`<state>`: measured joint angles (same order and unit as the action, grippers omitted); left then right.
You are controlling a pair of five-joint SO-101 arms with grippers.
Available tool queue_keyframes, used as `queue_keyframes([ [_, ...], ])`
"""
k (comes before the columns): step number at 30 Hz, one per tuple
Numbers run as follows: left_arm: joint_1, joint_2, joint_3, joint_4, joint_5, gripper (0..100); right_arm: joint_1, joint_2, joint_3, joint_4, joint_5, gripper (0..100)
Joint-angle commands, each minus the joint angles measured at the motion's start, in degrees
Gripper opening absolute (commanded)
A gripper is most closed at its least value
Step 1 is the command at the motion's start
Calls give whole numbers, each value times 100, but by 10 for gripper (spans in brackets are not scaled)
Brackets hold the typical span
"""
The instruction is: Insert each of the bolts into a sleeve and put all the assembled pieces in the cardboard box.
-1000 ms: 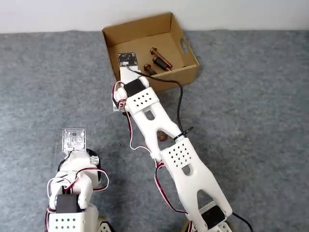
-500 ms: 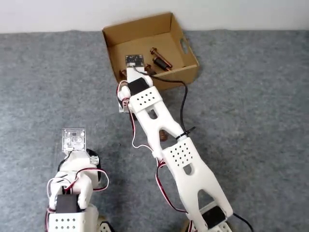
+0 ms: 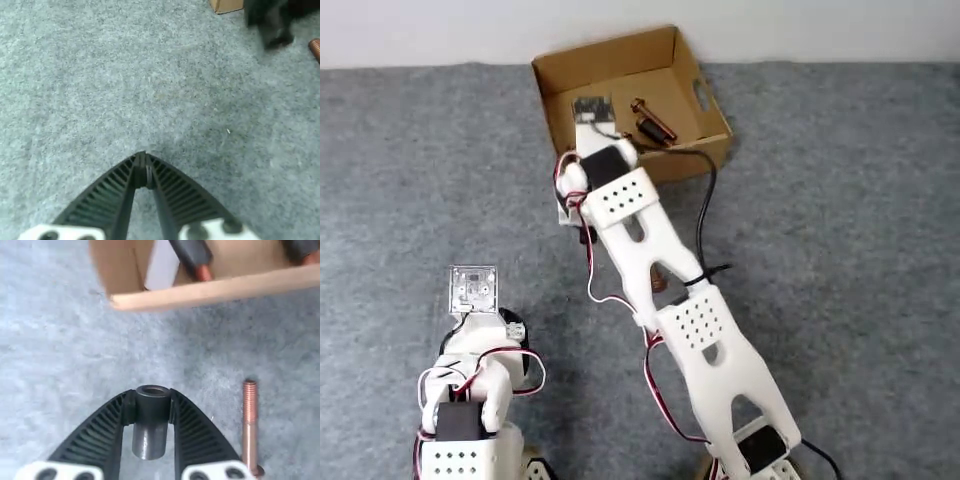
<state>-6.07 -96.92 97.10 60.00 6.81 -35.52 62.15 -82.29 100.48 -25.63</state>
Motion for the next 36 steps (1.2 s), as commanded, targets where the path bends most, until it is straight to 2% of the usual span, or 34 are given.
queue_keyframes([
  [1,-9,-9,-22,-158,0,5,-22,-1209,563,259,70,8],
  [7,273,0,-22,-158,0,5,101,-3213,2831,259,26,8],
  [14,396,-35,-22,-185,0,5,673,-5727,5802,242,-211,8],
  [20,554,-44,-22,-387,-18,5,1437,-7319,7947,224,-202,8],
  [26,633,-44,-22,-554,-26,5,2519,-7829,9521,40,-193,8],
  [29,756,-44,-22,-527,-18,5,3046,-7820,10171,-760,-9,8],
  [36,774,-9,-22,-510,-18,5,3741,-7679,11701,-3908,888,8],
])
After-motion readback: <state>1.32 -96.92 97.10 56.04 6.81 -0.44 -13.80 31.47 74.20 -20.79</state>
